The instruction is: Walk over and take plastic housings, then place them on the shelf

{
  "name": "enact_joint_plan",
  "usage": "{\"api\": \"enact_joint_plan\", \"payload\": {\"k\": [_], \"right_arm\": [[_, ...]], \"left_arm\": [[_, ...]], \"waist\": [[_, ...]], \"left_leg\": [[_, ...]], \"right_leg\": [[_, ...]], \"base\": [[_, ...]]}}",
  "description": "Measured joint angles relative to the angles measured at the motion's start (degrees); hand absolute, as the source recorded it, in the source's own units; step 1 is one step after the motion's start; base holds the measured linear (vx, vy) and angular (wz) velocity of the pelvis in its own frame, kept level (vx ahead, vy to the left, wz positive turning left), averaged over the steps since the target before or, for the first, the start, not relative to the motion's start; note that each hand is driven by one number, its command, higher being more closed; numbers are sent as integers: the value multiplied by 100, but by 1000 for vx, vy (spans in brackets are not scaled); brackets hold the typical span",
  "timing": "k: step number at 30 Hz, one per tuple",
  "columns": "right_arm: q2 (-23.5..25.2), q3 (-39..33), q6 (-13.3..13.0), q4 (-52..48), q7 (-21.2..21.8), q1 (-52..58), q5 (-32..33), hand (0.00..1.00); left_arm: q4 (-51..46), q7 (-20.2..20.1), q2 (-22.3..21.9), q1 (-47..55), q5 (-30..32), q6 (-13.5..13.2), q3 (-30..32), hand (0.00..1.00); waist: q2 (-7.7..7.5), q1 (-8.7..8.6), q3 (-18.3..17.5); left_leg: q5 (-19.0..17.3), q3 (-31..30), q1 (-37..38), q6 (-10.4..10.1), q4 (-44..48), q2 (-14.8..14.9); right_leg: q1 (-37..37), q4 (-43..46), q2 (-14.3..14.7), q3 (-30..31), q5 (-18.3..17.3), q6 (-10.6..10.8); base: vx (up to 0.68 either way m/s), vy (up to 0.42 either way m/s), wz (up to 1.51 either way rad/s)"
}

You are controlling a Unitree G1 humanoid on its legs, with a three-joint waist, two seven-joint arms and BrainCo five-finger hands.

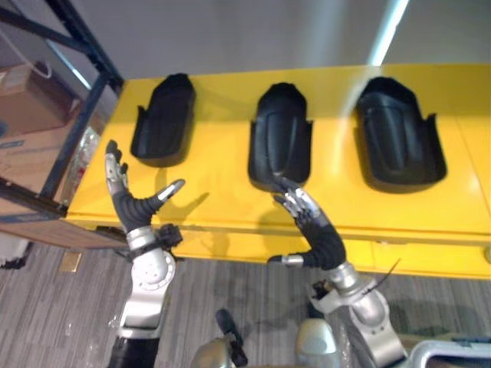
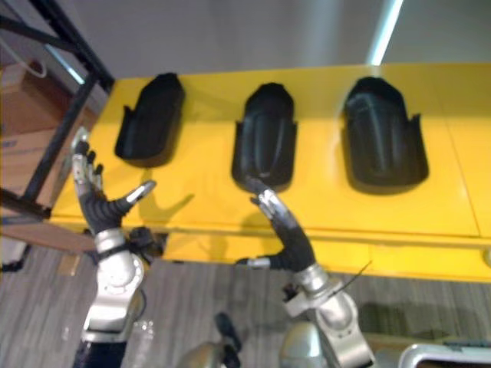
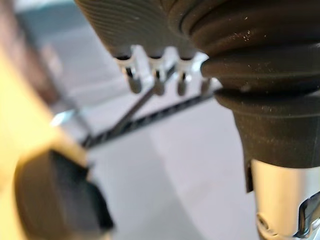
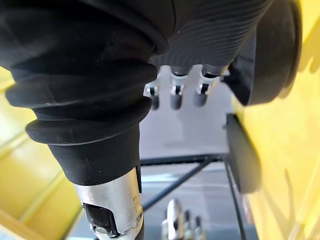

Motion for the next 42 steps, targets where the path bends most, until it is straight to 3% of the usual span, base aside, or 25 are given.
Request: {"api": "enact_joint_plan", "payload": {"k": [3,7,9,12,15,21,26,33,37,41,42], "right_arm": [[4,63,62,53,-132,-3,0,0],[-14,102,163,227,-246,-12,-12,0],[-93,106,211,255,-331,-40,-10,0],[-199,104,279,256,-331,-46,-6,0],[-251,102,324,256,-301,-50,0,0],[-331,94,328,256,-89,-48,5,0],[-411,50,318,256,71,-48,25,0],[-501,-22,154,290,209,-62,119,0],[-574,-24,57,290,115,-98,53,0],[-611,-188,-10,292,-885,-105,-536,0],[-590,-581,-11,295,-1547,-5,-1039,0]], "left_arm": [[-168,-128,438,65,663,286,164,0],[53,-633,1171,-84,1108,668,473,0],[969,-1142,1711,-564,1108,721,459,0],[2314,-1618,2173,-1063,1022,867,401,0],[3329,-1949,2452,-1321,775,908,223,0],[4417,-2223,2567,-1580,355,820,145,0],[5024,-2073,2630,-1806,355,604,29,0],[5606,-724,2636,-2220,482,-78,11,0],[5643,-616,2641,-2347,499,-222,-128,0],[5720,-636,2668,-2388,599,-236,-308,0],[5847,-645,2681,-2385,607,-234,-307,0]], "waist": [[82,38,-150],[101,39,-425],[125,30,-487],[130,-30,-491],[125,-63,-493],[123,-155,-494],[122,-230,-494],[100,-281,-499],[93,-301,-499],[89,-330,-496],[87,-363,-494]], "left_leg": [[2,-107,-73,-1,0,-1],[2,-102,-77,-2,0,-2],[3,-97,-70,-2,0,0],[3,-39,-66,-1,0,0],[3,85,-65,-1,0,3],[3,261,-58,-1,0,27],[4,315,-58,0,0,26],[-21,482,-2,-30,-1,31],[-35,590,11,-36,-1,24],[-46,693,11,-35,0,22],[-58,731,10,-31,0,10]], "right_leg": [[53,-93,2,-136,3,0],[87,-130,9,-143,20,11],[85,-124,10,-135,26,12],[36,-148,10,-55,63,15],[-60,-156,15,86,75,13],[-191,-159,50,295,141,7],[-239,-142,51,355,160,11],[-341,-114,63,564,176,19],[-413,-93,64,673,194,35],[-513,-46,75,797,195,38],[-547,-38,71,849,200,46]], "base": [[33,-6,20],[61,-6,1],[0,0,0],[-41,29,-11],[-37,31,-18],[-12,13,-17],[-8,5,-6],[-7,6,-13],[2,5,-14],[3,0,-12],[8,4,-16]]}}
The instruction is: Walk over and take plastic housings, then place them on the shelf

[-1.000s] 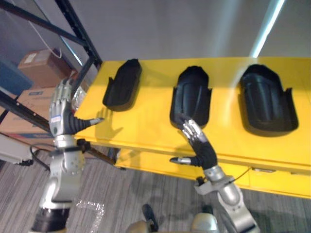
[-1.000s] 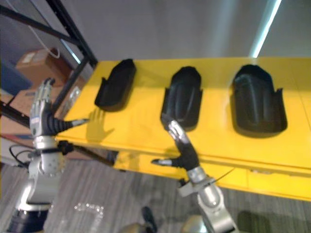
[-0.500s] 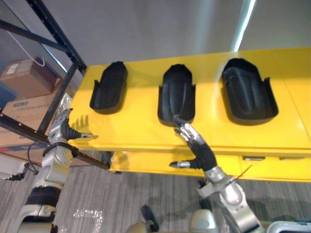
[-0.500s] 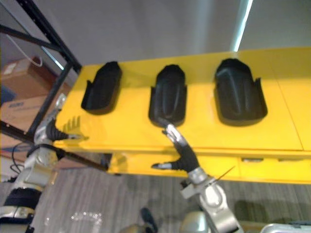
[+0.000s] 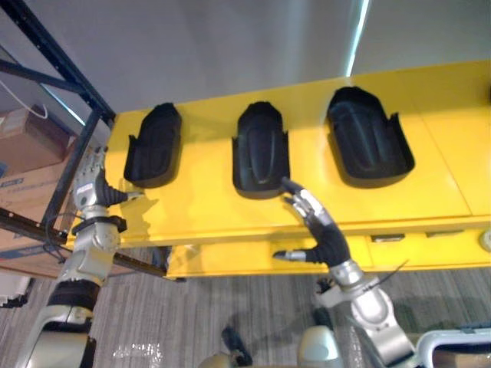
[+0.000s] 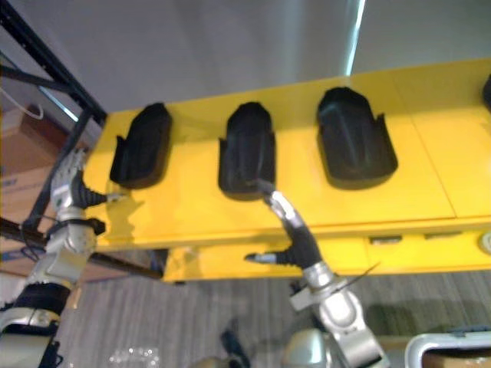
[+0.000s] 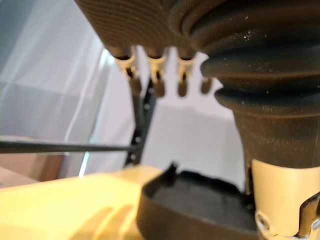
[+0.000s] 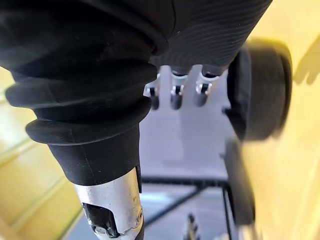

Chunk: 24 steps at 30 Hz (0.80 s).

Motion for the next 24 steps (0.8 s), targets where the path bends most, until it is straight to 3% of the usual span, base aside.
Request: {"api": "enact_joint_plan", "payload": {"k": [2,3,4,7,8,13,15,16,18,24], "right_arm": [[43,-612,7,55,-727,201,-430,0],[82,-1325,17,286,-1424,328,-832,0],[85,-1817,17,456,-1800,428,-981,0],[88,-3152,4,1132,-2621,772,-974,0],[88,-3349,-8,1268,-2673,850,-874,0],[219,-3885,-253,2682,-2347,1418,-109,0],[376,-3863,-228,3375,-1609,1568,259,0],[402,-3853,-210,3550,-1458,1598,288,0],[475,-3769,-7,4209,-848,1637,441,0],[496,-3418,455,4870,-257,1622,826,0]], "left_arm": [[41,-11,33,49,-3,0,1,0],[40,-17,163,172,-8,-13,10,0],[40,-22,185,243,-9,-14,52,0],[29,-70,186,425,-21,-28,140,0],[20,-127,186,442,-29,-17,140,0],[-389,-652,259,505,-248,229,138,0],[-687,-912,415,533,-298,335,107,0],[-753,-948,430,532,-387,361,99,0],[-829,-1099,438,517,-465,448,80,0],[-837,-1617,878,455,-461,671,-204,0]], "waist": [[-24,-55,15],[-57,-80,26],[-60,-122,29],[-65,-290,32],[-65,-331,32],[-112,-484,75],[-135,-567,97],[-137,-566,98],[-158,-554,180],[-191,-543,247]], "left_leg": [[-24,36,11,-11,0,-2],[-52,163,15,-29,0,1],[-67,202,16,-26,0,-10],[-115,304,69,-36,0,-22],[-121,315,78,-44,0,-20],[-185,472,227,-110,0,23],[-189,467,228,-106,0,23],[-191,463,229,-104,0,23],[-201,428,329,-107,0,28],[-222,228,255,-131,-3,35]], "right_leg": [[-12,-3,0,39,1,2],[-97,-4,15,150,11,8],[-111,-22,16,206,24,17],[-99,-38,15,295,28,21],[-94,-32,20,306,30,21],[-71,-8,91,469,28,14],[-65,-6,91,463,24,11],[-60,-5,90,460,23,10],[67,-8,86,421,7,2],[112,-10,61,244,-75,-42]], "base": [[11,6,-18],[17,4,-29],[26,3,-30],[73,-2,-18],[90,-17,-11],[42,-19,-19],[0,0,0],[0,0,0],[-6,-16,5],[-29,-20,16]]}}
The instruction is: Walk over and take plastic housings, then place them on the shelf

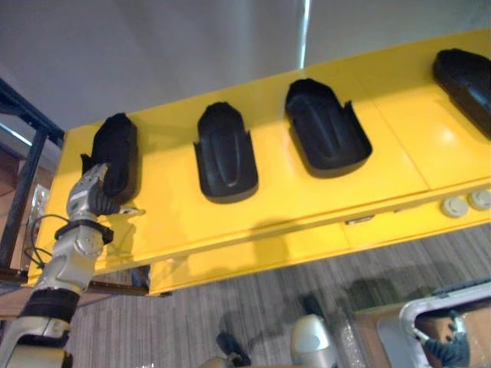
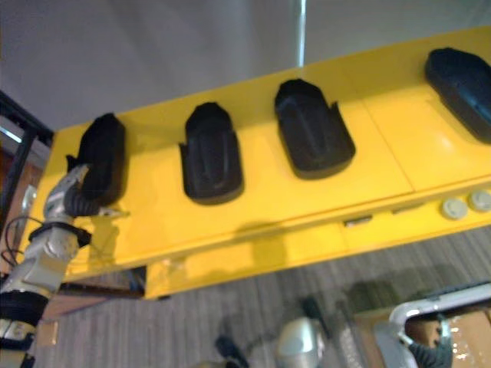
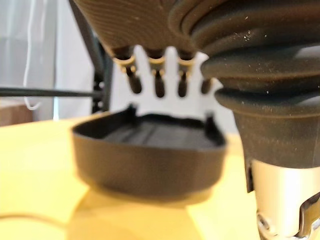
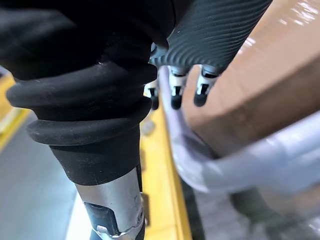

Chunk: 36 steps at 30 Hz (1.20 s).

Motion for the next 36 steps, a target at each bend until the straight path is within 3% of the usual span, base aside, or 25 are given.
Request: {"api": "enact_joint_plan", "payload": {"k": [4,7,11,17,22,27,36], "right_arm": [[27,33,362,372,349,-51,46,0],[95,90,474,556,461,-52,44,0],[224,107,592,624,472,-60,140,0],[273,102,678,690,468,-59,263,0],[276,101,688,700,467,-60,262,0],[271,85,777,697,465,-62,257,0],[231,-15,995,710,443,-115,220,0]], "left_arm": [[1,-234,198,-190,8,270,-161,0],[0,-399,199,-322,22,467,-163,0],[-32,-917,199,-490,61,577,-181,0],[-49,-1580,244,-542,52,345,-288,0],[-93,-2113,451,-541,22,-50,-423,0],[-164,-2821,497,-450,-79,-130,-426,0],[-399,-3554,870,-390,-419,-161,-492,0]], "waist": [[-15,11,10],[-18,19,11],[-34,17,21],[-56,43,33],[-58,70,34],[-58,106,34],[-37,160,21]], "left_leg": [[29,-89,-45,29,1,9],[32,-113,-34,25,2,25],[25,-125,-33,16,2,49],[26,-234,-31,14,2,76],[27,-233,-25,13,2,78],[29,-233,-5,11,2,81],[24,-264,72,1,-2,79]], "right_leg": [[39,9,-4,-116,24,20],[89,-20,7,-160,18,8],[123,-58,28,-188,9,-7],[208,-85,41,-305,-11,-43],[215,-85,43,-305,-11,-43],[233,-85,47,-306,-11,-43],[342,-111,40,-337,-17,-53]], "base": [[30,-16,12],[52,-15,6],[24,-9,2],[3,-9,8],[0,0,0],[0,0,0],[0,0,0]]}}
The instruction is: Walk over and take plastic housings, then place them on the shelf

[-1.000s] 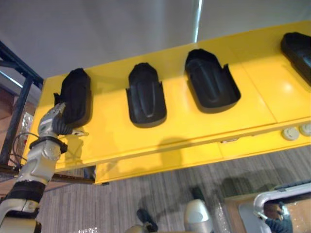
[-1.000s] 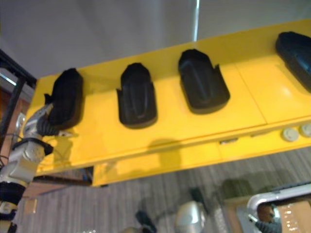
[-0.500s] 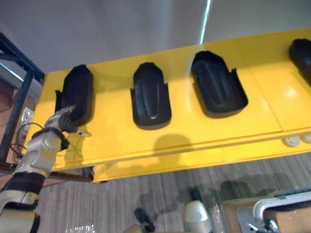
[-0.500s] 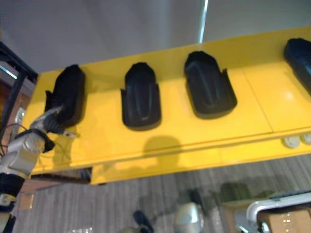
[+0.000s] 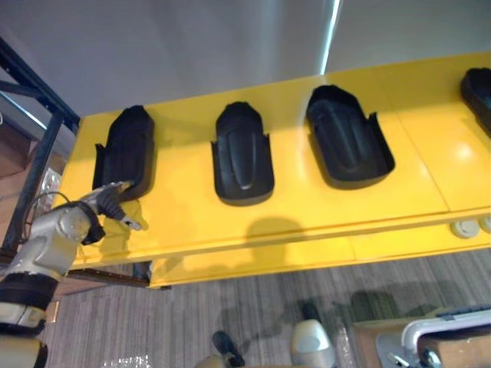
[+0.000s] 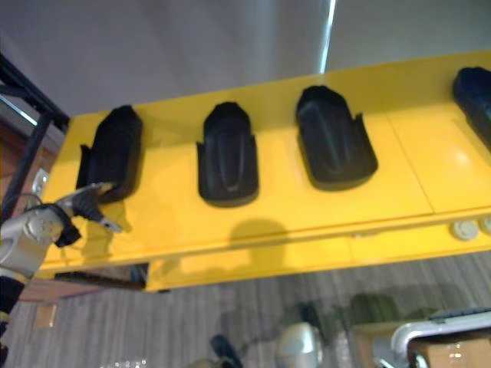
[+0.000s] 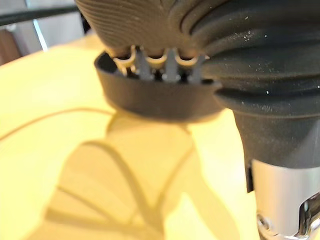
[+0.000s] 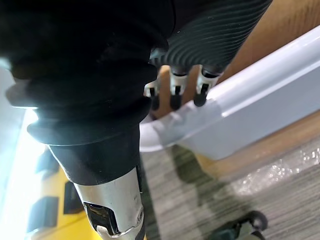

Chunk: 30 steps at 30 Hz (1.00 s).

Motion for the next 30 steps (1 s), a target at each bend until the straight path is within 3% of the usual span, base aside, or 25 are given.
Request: {"api": "enact_joint_plan", "payload": {"k": [10,16,30], "right_arm": [[-17,-112,69,57,-61,-33,-2,0],[-83,-392,60,201,-107,-34,-2,0],[-134,-394,99,306,-102,-100,-3,0]], "left_arm": [[-438,-820,224,0,-270,18,-108,0],[-614,-1273,224,25,-333,111,-108,0],[-638,-1737,239,285,-409,162,-109,0]], "waist": [[69,0,1],[204,0,-35],[401,16,-162]], "left_leg": [[3,-23,-24,-2,1,-4],[33,-123,-102,-5,1,0],[36,-121,-118,-6,-24,8]], "right_leg": [[-8,-2,-2,-22,1,1],[-11,-5,-8,-129,-1,-1],[-29,-3,-3,-128,-1,-1]], "base": [[0,0,0],[-6,-5,9],[0,0,0]]}}
